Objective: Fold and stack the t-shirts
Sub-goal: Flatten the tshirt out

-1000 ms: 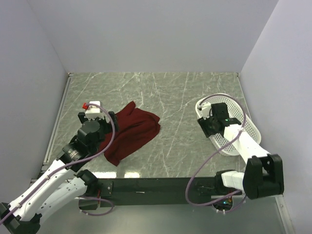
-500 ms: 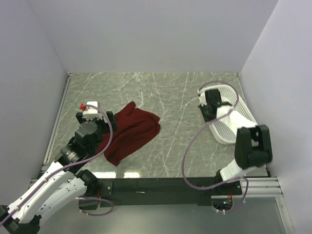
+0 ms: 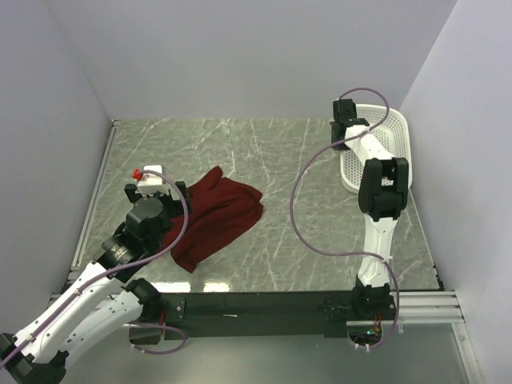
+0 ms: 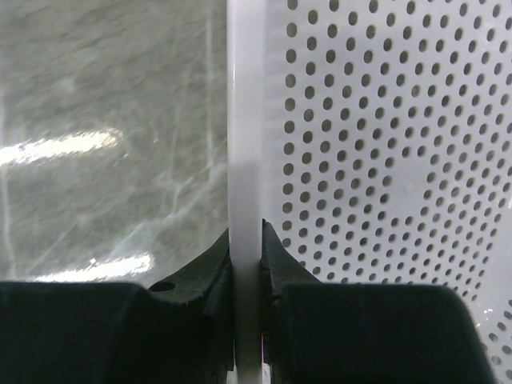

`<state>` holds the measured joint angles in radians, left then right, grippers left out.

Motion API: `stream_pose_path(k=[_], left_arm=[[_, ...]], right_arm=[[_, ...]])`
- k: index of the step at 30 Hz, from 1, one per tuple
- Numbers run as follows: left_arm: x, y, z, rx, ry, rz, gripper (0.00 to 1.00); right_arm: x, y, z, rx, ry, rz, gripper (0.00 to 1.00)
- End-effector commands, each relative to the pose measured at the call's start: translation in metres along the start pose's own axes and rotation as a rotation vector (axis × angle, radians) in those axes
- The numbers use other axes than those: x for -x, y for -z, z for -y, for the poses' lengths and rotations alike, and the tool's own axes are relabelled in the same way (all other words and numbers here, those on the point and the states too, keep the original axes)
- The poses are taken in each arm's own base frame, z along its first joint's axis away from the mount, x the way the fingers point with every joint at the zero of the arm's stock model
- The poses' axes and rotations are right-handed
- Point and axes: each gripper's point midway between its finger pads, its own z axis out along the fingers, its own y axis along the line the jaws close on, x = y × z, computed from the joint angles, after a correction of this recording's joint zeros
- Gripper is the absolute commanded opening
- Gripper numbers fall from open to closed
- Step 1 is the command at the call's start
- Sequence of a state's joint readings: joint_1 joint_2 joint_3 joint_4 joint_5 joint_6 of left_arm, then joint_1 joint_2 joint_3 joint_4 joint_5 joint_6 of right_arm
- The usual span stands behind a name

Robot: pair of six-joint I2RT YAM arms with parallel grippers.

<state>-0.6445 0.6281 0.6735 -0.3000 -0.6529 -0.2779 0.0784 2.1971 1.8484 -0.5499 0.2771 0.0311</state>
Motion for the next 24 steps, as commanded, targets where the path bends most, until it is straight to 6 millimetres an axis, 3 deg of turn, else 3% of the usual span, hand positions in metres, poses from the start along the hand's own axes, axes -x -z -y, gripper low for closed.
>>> stream_pose_path(k=[1,9,11,12,15,18,20,21,22,23,24], left_arm=[[0.004,-0.004,0.0,0.007,-0.004,0.02,1.0],[0.001,-0.006,0.001,0.009,-0.01,0.005,0.99],[0.002,-0.005,0.001,0.006,-0.007,0.01,0.99],[0.001,-0.005,0.001,0.006,-0.008,0.01,0.99],[0.001,-0.005,0.004,-0.007,-0.009,0.007,1.0],[-0.004,-0.005,0.016,-0.077,-0.014,-0.009,0.99],[-0.011,-0.006,0.034,-0.17,-0.027,-0.035,0.99],[-0.017,-0.003,0.053,-0.274,-0.035,-0.068,0.99],[-0.023,-0.002,0.065,-0.335,-0.041,-0.095,1.0],[-0.034,-0.004,0.075,-0.375,-0.055,-0.143,0.99],[-0.039,0.0,0.092,-0.462,-0.048,-0.176,0.99]], right_arm=[[0.03,0.006,0.017,-0.027,-0.049,0.063,0.04],[0.045,-0.009,0.024,-0.024,0.0,0.079,0.16],[0.049,-0.012,0.028,-0.032,0.013,0.081,0.32],[0.05,-0.012,0.031,-0.04,0.03,0.082,0.47],[0.057,-0.001,0.033,-0.028,0.054,0.106,0.61],[0.065,0.035,0.032,0.009,0.097,0.154,0.64],[0.061,0.079,0.011,0.164,0.179,0.202,0.65],[0.055,0.097,0.004,0.241,0.256,0.219,0.66],[0.036,0.14,-0.026,0.477,0.306,0.266,0.66],[0.023,0.161,-0.038,0.586,0.343,0.297,0.66],[-0.016,0.168,-0.05,0.691,0.4,0.269,0.66]])
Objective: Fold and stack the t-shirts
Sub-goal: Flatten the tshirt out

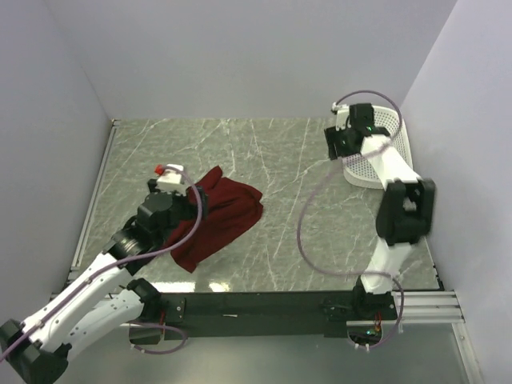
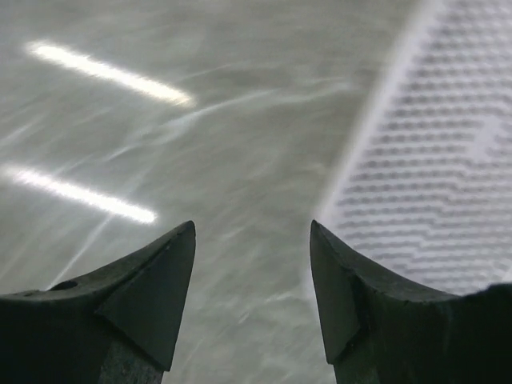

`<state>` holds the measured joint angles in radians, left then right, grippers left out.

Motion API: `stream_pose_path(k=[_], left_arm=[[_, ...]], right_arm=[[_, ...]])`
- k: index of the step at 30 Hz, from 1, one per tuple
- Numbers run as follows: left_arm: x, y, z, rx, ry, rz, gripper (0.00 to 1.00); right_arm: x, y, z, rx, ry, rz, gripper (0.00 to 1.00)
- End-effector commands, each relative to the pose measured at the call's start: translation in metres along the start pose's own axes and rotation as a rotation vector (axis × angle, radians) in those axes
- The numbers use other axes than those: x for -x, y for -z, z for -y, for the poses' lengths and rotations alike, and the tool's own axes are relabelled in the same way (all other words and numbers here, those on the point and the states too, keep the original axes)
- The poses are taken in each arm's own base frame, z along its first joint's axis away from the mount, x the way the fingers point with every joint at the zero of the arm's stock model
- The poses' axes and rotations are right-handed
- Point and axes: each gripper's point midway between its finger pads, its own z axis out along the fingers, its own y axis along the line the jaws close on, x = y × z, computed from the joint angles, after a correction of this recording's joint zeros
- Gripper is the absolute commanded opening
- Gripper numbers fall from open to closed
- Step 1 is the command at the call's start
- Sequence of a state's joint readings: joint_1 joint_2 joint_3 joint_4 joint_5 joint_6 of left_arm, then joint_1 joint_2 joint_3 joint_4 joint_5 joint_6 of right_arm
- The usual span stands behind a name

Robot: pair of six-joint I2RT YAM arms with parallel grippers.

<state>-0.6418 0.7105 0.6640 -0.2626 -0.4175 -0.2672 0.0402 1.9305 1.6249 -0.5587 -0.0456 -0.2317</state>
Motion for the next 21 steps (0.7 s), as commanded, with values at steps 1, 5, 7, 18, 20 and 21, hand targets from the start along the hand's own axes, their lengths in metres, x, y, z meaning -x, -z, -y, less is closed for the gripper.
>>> stream_pose_path(k=[1,5,7,18,20,21], left_arm=[[-0.018,-0.008,0.056,-0.284,-0.011,-0.101,0.99],[-0.055,-0.044,0.07,-0.225,0.069,-0.319,0.89],[-0.044,-0.059,0.071,-0.159,0.134,-0.334,0.89],[-0.066,-0.135,0.148,0.013,0.663,-0.516,0.78],[-0.091,-0.149,0.149,0.132,0.705,-0.561,0.79],[-0.087,-0.153,0.152,0.159,0.706,-0.569,0.79]], right_arm=[[0.018,0.129,-0.106,0.566,0.26,0.359,0.66],[-0.038,0.182,-0.155,0.829,0.334,0.47,0.66],[-0.059,0.192,-0.163,0.859,0.321,0.487,0.66],[-0.07,0.194,-0.149,0.798,0.273,0.491,0.66],[-0.071,0.193,-0.14,0.773,0.254,0.494,0.65],[-0.073,0.192,-0.139,0.775,0.242,0.487,0.65]])
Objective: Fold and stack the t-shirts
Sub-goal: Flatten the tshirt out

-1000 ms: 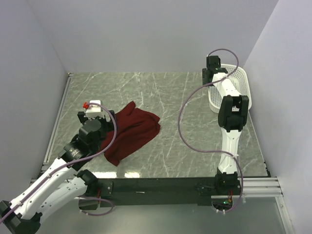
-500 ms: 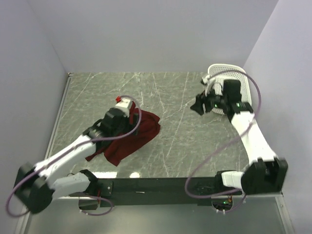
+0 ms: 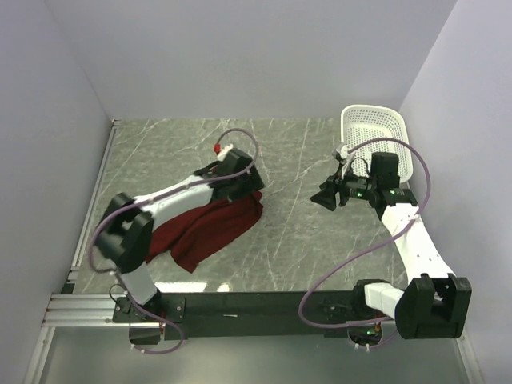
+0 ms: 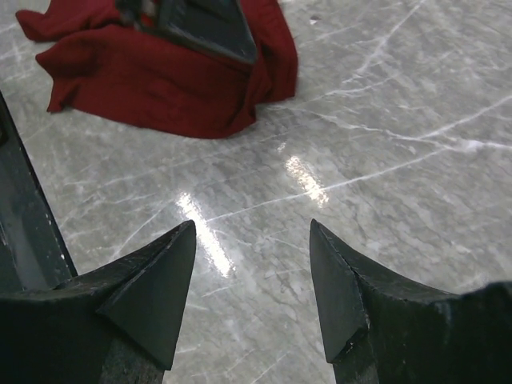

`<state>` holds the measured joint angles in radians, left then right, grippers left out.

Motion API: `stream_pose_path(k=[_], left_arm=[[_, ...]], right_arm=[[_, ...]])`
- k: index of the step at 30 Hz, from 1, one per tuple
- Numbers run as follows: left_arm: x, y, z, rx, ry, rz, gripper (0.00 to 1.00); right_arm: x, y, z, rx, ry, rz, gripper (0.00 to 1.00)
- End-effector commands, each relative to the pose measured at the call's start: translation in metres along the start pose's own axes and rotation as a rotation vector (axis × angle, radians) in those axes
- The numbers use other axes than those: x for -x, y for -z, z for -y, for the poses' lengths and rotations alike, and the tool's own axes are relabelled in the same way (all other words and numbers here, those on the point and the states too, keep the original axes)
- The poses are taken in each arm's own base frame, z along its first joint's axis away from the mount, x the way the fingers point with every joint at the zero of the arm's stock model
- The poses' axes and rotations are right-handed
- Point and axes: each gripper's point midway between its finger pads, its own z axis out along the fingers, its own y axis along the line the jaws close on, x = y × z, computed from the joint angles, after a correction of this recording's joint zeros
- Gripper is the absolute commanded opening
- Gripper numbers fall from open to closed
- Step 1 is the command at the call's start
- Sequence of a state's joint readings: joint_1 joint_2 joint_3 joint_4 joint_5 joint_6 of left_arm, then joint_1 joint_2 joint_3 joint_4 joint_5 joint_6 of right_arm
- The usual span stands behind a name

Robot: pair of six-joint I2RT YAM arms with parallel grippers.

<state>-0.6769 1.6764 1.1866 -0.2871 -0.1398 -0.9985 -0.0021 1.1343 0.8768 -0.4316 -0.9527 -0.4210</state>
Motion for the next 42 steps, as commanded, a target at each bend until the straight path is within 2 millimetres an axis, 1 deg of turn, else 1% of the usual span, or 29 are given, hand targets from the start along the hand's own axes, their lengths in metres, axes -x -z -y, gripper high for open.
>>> stream_pose_path(k=[1,2,3,5,6,9,13,18,20,22,23,25,26,28,29,30,31,32,33,34,35,36,37,38,40,41,42], left_arm=[[-0.003,-0.018,0.003,0.141,0.19,0.007,0.79],[-0.009,-0.031,-0.005,0.194,0.203,-0.01,0.77],[-0.003,-0.033,-0.002,0.214,0.21,0.004,0.77],[-0.006,-0.044,-0.006,0.248,0.215,0.001,0.75],[-0.005,-0.046,-0.004,0.249,0.221,0.003,0.75],[-0.005,-0.052,-0.008,0.272,0.222,0.012,0.72],[-0.009,-0.061,-0.012,0.299,0.2,-0.005,0.68],[-0.013,-0.07,-0.016,0.313,0.183,-0.011,0.58],[-0.012,-0.072,-0.016,0.312,0.169,-0.01,0.53],[-0.012,-0.074,-0.015,0.312,0.157,-0.014,0.5],[-0.012,-0.077,-0.013,0.308,0.14,-0.019,0.43],[-0.012,-0.078,-0.011,0.301,0.117,-0.026,0.35],[-0.011,-0.078,-0.008,0.292,0.112,-0.028,0.23],[-0.005,-0.074,-0.004,0.276,0.089,-0.015,0.08],[-0.001,-0.071,-0.002,0.267,0.081,-0.006,0.07],[0.007,-0.068,0.002,0.257,0.072,0.026,0.05],[0.019,-0.055,0.014,0.211,0.04,0.052,0.02],[0.026,-0.047,0.024,0.17,0.024,0.068,0.0],[0.035,-0.038,0.037,0.118,0.005,0.087,0.0],[0.054,-0.015,0.07,-0.014,-0.054,0.125,0.0],[0.069,0.003,0.095,-0.102,-0.08,0.156,0.0],[0.079,0.021,0.116,-0.18,-0.103,0.175,0.0],[0.092,0.053,0.149,-0.322,-0.152,0.201,0.0],[0.112,0.085,0.18,-0.424,-0.162,0.249,0.0],[0.129,0.127,0.216,-0.558,-0.179,0.278,0.0],[0.145,0.17,0.245,-0.669,-0.183,0.305,0.0],[0.15,0.191,0.259,-0.728,-0.187,0.308,0.0]], right_arm=[[0.02,0.01,0.004,-0.011,0.038,0.068,0.65],[0.019,0.013,0.006,-0.022,0.031,0.068,0.65],[0.02,0.014,0.008,-0.028,0.025,0.068,0.65],[0.023,0.017,0.009,-0.04,0.021,0.077,0.65],[0.022,0.018,0.009,-0.043,0.021,0.077,0.65],[0.025,0.02,0.009,-0.054,0.036,0.087,0.65],[0.023,0.02,0.01,-0.05,0.031,0.08,0.65],[0.024,0.024,0.011,-0.055,0.02,0.088,0.64],[0.027,0.027,0.012,-0.059,0.022,0.101,0.64],[0.028,0.028,0.011,-0.06,0.022,0.109,0.64],[0.028,0.028,0.011,-0.059,0.021,0.108,0.64],[0.029,0.029,0.011,-0.058,0.019,0.11,0.64],[0.028,0.029,0.012,-0.06,0.014,0.109,0.64],[0.029,0.03,0.012,-0.064,0.015,0.113,0.64],[0.029,0.031,0.013,-0.065,0.013,0.115,0.64],[0.029,0.031,0.013,-0.065,0.013,0.116,0.64],[0.029,0.031,0.013,-0.065,0.01,0.115,0.64],[0.029,0.032,0.013,-0.065,0.011,0.117,0.64],[0.03,0.032,0.013,-0.066,0.014,0.12,0.64],[0.03,0.033,0.013,-0.068,0.014,0.12,0.64],[0.03,0.033,0.014,-0.07,0.013,0.12,0.64],[0.03,0.033,0.013,-0.071,0.014,0.121,0.64],[0.029,0.034,0.015,-0.074,0.012,0.119,0.64],[0.03,0.034,0.015,-0.078,0.017,0.121,0.64],[0.03,0.036,0.015,-0.083,0.016,0.124,0.64],[0.03,0.037,0.016,-0.085,0.017,0.125,0.64],[0.031,0.037,0.016,-0.088,0.018,0.128,0.64]])
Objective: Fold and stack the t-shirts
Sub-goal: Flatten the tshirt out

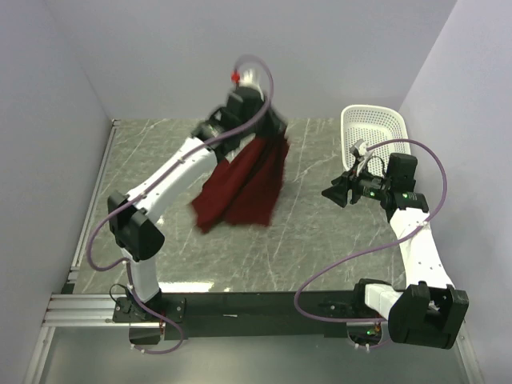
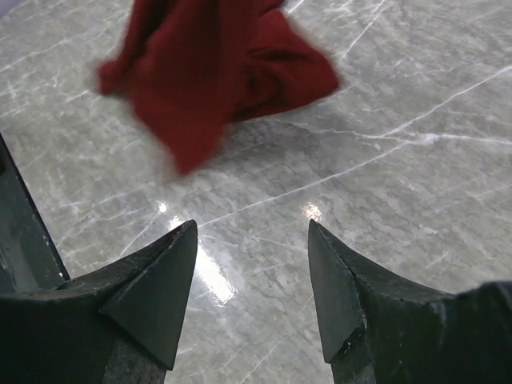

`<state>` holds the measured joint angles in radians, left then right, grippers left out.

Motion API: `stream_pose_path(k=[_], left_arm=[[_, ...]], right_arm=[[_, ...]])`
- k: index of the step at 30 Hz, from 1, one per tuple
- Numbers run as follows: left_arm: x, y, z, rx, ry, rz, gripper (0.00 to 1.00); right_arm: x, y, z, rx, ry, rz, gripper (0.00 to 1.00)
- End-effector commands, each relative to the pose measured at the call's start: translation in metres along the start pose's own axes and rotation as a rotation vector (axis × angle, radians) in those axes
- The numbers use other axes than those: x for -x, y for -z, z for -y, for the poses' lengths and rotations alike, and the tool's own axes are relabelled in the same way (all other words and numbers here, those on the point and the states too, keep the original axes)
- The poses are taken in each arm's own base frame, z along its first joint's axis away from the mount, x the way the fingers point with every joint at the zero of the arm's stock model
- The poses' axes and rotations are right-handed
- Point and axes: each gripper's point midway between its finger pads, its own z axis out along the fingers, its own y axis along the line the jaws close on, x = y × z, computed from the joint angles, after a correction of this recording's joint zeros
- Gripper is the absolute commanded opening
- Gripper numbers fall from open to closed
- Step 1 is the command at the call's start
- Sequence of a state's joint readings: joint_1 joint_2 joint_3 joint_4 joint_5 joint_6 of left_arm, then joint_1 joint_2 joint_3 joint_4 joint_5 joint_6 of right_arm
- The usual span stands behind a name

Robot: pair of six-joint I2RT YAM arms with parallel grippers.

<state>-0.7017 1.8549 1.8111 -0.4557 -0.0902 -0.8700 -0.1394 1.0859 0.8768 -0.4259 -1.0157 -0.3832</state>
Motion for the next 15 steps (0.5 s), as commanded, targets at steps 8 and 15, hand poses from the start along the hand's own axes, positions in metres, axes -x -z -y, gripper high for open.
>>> stream_pose_path(k=[8,15], left_arm=[[0.153,0.272,0.208,-0.803,-0.063,0.385,0.0],[0.112,0.299,0.101,-0.594,-0.058,0.41,0.0]], right_arm=[[0.021,0.018,0.008,-0.044,0.056,0.073,0.64],[0.023,0.032,0.017,-0.097,0.069,0.082,0.64]])
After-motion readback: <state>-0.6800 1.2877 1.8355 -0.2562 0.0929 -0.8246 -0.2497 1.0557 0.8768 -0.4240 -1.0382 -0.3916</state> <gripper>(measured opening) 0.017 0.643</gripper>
